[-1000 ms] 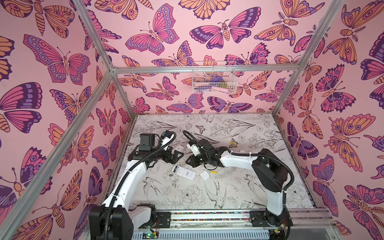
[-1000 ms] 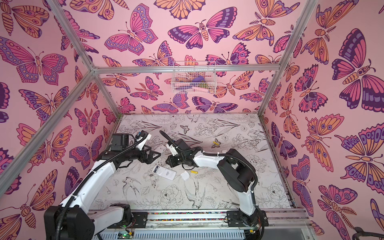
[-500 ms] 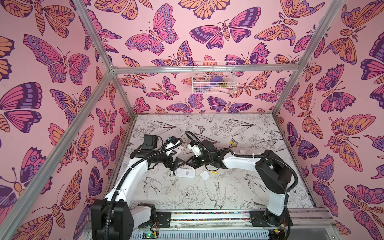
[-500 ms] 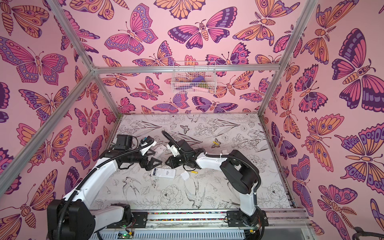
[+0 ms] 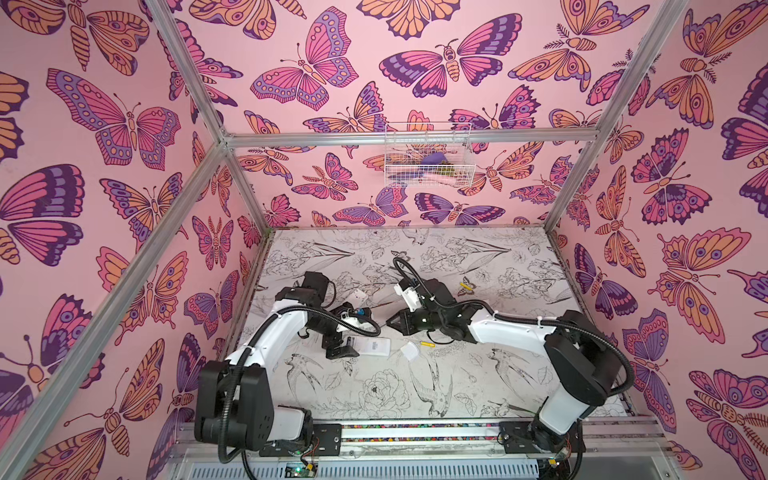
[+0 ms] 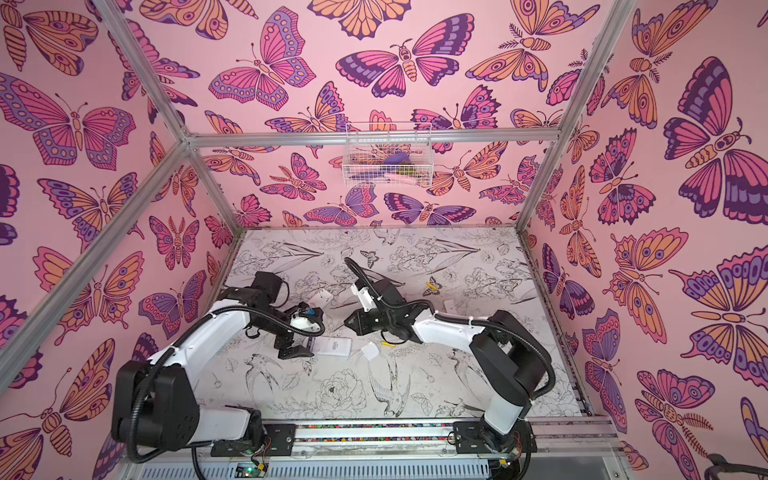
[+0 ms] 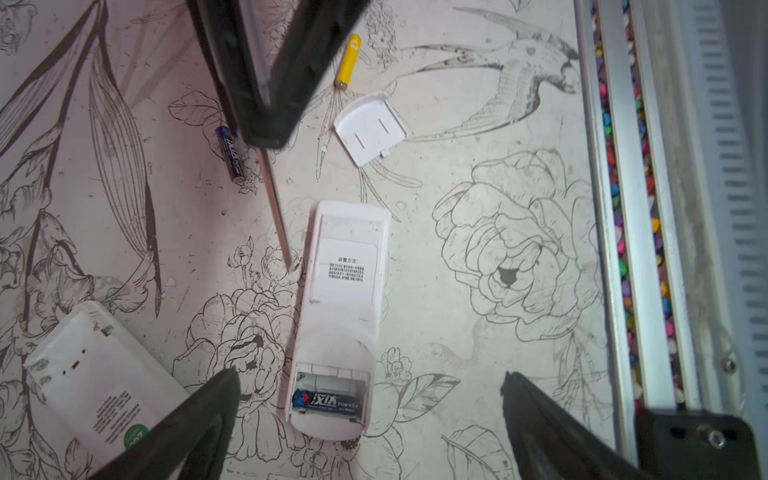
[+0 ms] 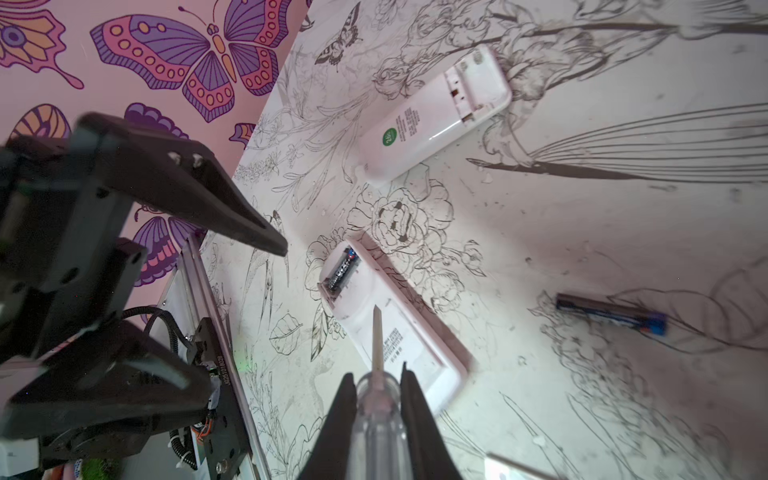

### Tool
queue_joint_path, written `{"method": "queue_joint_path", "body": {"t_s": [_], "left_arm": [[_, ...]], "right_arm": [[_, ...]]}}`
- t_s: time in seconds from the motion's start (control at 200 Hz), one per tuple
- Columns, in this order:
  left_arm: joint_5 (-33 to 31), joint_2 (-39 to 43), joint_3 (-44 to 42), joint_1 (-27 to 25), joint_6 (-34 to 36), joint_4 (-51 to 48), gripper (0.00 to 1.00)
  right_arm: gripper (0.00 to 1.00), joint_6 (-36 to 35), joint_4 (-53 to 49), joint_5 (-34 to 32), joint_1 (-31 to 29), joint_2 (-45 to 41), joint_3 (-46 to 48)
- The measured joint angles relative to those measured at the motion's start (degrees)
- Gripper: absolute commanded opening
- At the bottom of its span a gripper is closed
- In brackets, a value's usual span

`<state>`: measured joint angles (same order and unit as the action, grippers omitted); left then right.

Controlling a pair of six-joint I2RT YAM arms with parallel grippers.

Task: Unload the batteries from the remote control

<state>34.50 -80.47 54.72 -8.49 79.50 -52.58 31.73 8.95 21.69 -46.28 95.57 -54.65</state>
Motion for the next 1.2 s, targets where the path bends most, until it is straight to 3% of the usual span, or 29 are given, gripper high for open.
{"method": "queue_joint_path", "body": {"t_s": [0.281, 0.546, 0.922, 1.203], "left_arm": [[-5.99, -7.08, 0.28, 0.02, 8.17, 2.23, 0.99], [-11.54, -13.6, -0.59, 1.05, 10.47, 9.01, 0.97], [-12.81, -14.16, -4.72, 1.01, 11.67, 13.49, 0.77], [-10.78, -11.69, -8.02, 0.33, 6.23, 17.73, 0.58]], "right_arm": [[0.0, 1.75, -1.57, -1.77, 4.55, -11.56, 9.03], [0.0, 2.82, -3.26, -3.08, 5.27, -15.13, 12.15], [0.0, 3.45, -3.13, -3.69, 5.27, -15.17, 12.92], [0.0, 5.88, -0.98, -1.95, 5.27, -11.85, 12.52]]}}
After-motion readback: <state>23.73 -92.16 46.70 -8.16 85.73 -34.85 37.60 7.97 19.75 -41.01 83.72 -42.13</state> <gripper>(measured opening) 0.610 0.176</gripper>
